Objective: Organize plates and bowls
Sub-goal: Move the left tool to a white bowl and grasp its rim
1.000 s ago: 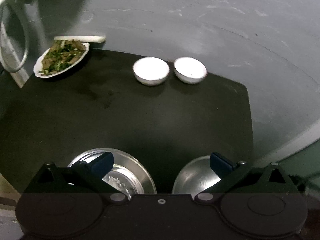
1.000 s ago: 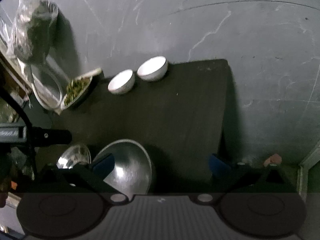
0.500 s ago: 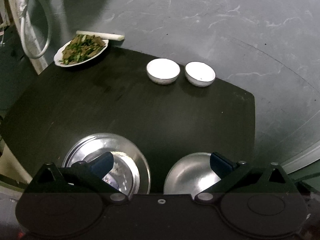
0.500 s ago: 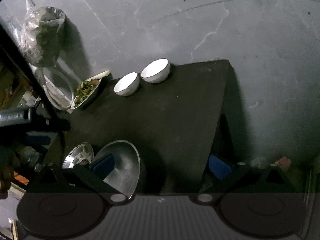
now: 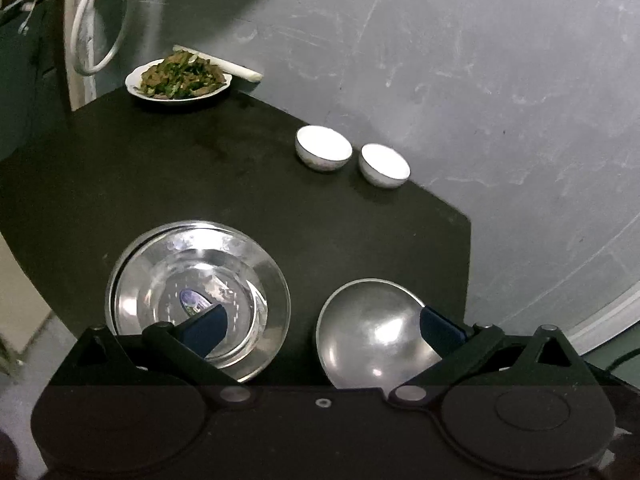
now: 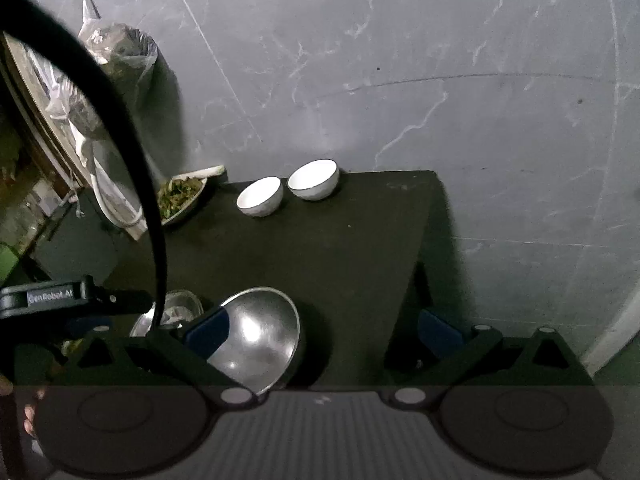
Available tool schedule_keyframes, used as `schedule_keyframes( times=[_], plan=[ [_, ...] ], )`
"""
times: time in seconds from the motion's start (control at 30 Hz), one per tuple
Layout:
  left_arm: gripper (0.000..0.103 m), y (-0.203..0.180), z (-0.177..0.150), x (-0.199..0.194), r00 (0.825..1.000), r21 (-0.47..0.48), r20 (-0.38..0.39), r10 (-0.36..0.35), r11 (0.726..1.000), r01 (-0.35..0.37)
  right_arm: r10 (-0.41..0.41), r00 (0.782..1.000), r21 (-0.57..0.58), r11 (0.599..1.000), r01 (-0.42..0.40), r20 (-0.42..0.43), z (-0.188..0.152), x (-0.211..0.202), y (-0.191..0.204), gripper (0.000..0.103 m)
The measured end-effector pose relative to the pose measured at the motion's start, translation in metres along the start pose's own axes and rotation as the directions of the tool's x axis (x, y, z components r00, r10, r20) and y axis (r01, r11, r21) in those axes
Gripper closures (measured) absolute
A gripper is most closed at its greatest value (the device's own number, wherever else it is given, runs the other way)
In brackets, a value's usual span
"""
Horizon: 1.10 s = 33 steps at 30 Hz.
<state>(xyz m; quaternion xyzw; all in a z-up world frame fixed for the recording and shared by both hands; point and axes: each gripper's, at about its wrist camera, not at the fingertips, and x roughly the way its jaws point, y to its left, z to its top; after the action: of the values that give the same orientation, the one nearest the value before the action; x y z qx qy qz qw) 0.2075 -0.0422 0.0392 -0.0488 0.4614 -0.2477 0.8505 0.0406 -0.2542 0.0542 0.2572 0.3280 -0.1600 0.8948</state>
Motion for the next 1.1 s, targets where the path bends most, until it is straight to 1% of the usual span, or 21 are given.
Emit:
schedule_keyframes(
  times=[0.1,0.13,0.2,0.23,0.37,0.43,0.5,0.57,0.63,0.67,0.77,0.83,0.9,0.97,1.0,1.03,1.1],
  plan=[
    [0.001,0.008,-0.005,-0.006,1.0,-0.041,-0.017,-0.014,0.999,0.013,-0.026,0.999,-0.028,0.999,0.027,0.028,0.001,-0.017,0.014,0.0],
    [0.001,0.01,-0.004,-0.009,1.0,-0.044,-0.007,-0.021,0.999,0.021,-0.032,0.999,-0.032,0.999,0.033,0.036,0.001,-0.02,0.017,0.0],
    [0.001,0.016,-0.004,-0.014,1.0,-0.05,0.025,-0.01,0.999,0.012,-0.024,0.999,-0.041,0.999,0.026,0.049,0.005,-0.022,0.023,0.0],
    [0.001,0.018,-0.002,-0.013,0.999,-0.057,0.034,-0.002,0.998,0.004,-0.024,0.998,-0.045,0.999,0.027,0.053,0.007,-0.021,0.026,0.0],
    [0.001,0.023,0.009,-0.001,1.0,-0.121,0.021,0.011,0.993,-0.009,-0.047,0.998,-0.066,0.997,0.05,0.053,0.016,-0.006,0.03,0.0],
    [0.001,0.019,0.017,0.01,1.0,-0.15,0.012,0.026,0.988,-0.024,-0.05,0.998,-0.067,0.996,0.053,0.044,0.024,0.006,0.025,0.0],
    [0.001,0.01,0.029,0.024,0.998,-0.156,0.008,0.056,0.986,-0.054,-0.054,0.998,-0.065,0.996,0.056,0.037,0.033,0.019,0.013,0.0],
    [0.001,-0.004,0.044,0.04,0.996,-0.151,0.01,0.087,0.985,-0.085,-0.058,0.998,-0.061,0.996,0.06,0.029,0.045,0.038,0.0,0.0],
    [0.001,-0.021,0.064,0.06,0.992,-0.157,0.018,0.127,0.98,-0.122,-0.043,0.999,-0.069,0.997,0.044,0.011,0.06,0.064,-0.015,0.0],
    [0.001,-0.031,0.076,0.073,0.989,-0.169,0.01,0.15,0.975,-0.147,-0.031,1.0,-0.075,0.997,0.031,0.001,0.069,0.078,-0.022,0.0],
    [0.001,-0.055,0.105,0.11,0.982,-0.19,-0.01,0.189,0.964,-0.188,-0.003,1.0,-0.089,0.996,0.0,-0.026,0.099,0.122,-0.041,0.0],
    [0.001,-0.064,0.118,0.134,0.976,-0.212,-0.03,0.215,0.953,-0.216,0.022,0.999,-0.094,0.995,-0.026,-0.039,0.117,0.15,-0.051,0.0],
    [0.001,-0.068,0.126,0.154,0.972,-0.243,-0.038,0.233,0.941,-0.235,0.053,0.996,-0.08,0.995,-0.058,-0.067,0.133,0.178,-0.059,0.0],
    [0.001,-0.07,0.13,0.171,0.966,-0.29,-0.054,0.254,0.921,-0.258,0.082,0.992,-0.057,0.995,-0.088,-0.096,0.143,0.203,-0.065,0.001],
    [0.001,-0.069,0.132,0.178,0.965,-0.309,-0.059,0.256,0.915,-0.261,0.093,0.99,-0.048,0.994,-0.098,-0.106,0.148,0.215,-0.067,0.002],
    [0.001,-0.07,0.134,0.187,0.964,-0.324,-0.065,0.257,0.909,-0.264,0.101,0.989,-0.043,0.993,-0.106,-0.106,0.149,0.223,-0.069,0.006],
    [0.001,-0.074,0.138,0.2,0.964,-0.326,-0.071,0.255,0.908,-0.264,0.114,0.987,-0.038,0.992,-0.119,-0.109,0.153,0.239,-0.068,0.008]
  ],
)
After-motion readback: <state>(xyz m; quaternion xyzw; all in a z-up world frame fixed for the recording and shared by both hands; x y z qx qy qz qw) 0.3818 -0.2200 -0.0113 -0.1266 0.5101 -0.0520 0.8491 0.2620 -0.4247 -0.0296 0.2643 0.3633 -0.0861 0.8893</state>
